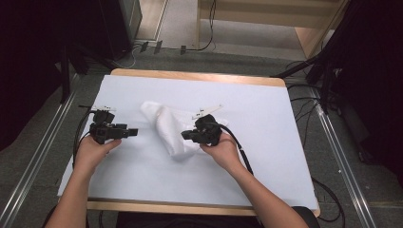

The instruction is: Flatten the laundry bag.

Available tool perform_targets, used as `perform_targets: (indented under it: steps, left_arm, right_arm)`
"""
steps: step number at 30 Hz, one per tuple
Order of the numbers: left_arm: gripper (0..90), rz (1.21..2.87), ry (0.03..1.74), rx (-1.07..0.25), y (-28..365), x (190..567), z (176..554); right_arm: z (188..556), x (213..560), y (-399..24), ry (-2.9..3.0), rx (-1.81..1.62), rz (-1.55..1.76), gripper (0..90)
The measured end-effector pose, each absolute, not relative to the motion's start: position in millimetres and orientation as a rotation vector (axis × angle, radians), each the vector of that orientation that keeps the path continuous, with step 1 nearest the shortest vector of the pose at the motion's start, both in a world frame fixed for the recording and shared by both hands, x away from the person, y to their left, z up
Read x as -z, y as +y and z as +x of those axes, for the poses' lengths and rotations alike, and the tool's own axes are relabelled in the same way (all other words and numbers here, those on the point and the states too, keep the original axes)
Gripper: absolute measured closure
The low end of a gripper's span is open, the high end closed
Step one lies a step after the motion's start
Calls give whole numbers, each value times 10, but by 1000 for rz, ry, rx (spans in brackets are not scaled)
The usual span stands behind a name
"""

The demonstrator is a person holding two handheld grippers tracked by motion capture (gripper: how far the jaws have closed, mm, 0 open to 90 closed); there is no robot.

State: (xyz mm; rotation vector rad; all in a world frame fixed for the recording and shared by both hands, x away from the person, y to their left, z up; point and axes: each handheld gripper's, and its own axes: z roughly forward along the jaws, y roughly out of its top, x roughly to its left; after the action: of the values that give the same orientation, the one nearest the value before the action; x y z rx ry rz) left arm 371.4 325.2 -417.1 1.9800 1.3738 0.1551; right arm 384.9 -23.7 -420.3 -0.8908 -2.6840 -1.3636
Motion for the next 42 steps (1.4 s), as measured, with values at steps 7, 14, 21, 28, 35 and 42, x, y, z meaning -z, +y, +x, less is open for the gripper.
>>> perform_targets:
  steps: [7,14,21,28,35,42]
  left_arm:
    - [368,1972,1389,-160,3300,4173,3719]
    - [367,1977,1377,-169,3285,4177,3729]
    - [367,1957,1373,-162,3322,4208,3768]
    - [362,1931,1390,-146,3403,4299,3879]
    - [357,1945,1387,-128,3371,4334,3909]
    - [358,1937,1371,-145,3362,4263,3844]
  right_arm:
    - [3911,4116,-447,-2687,1406,-958,871]
    - [4085,4144,-736,-2681,1398,-1110,843]
    - [4240,4209,-957,-2654,1396,-1229,835]
    - [4302,4290,-997,-2679,1349,-1272,825]
    - [4398,4354,-1015,-2688,1342,-1311,811]
    - [4628,4357,-1078,-2667,1331,-1371,779]
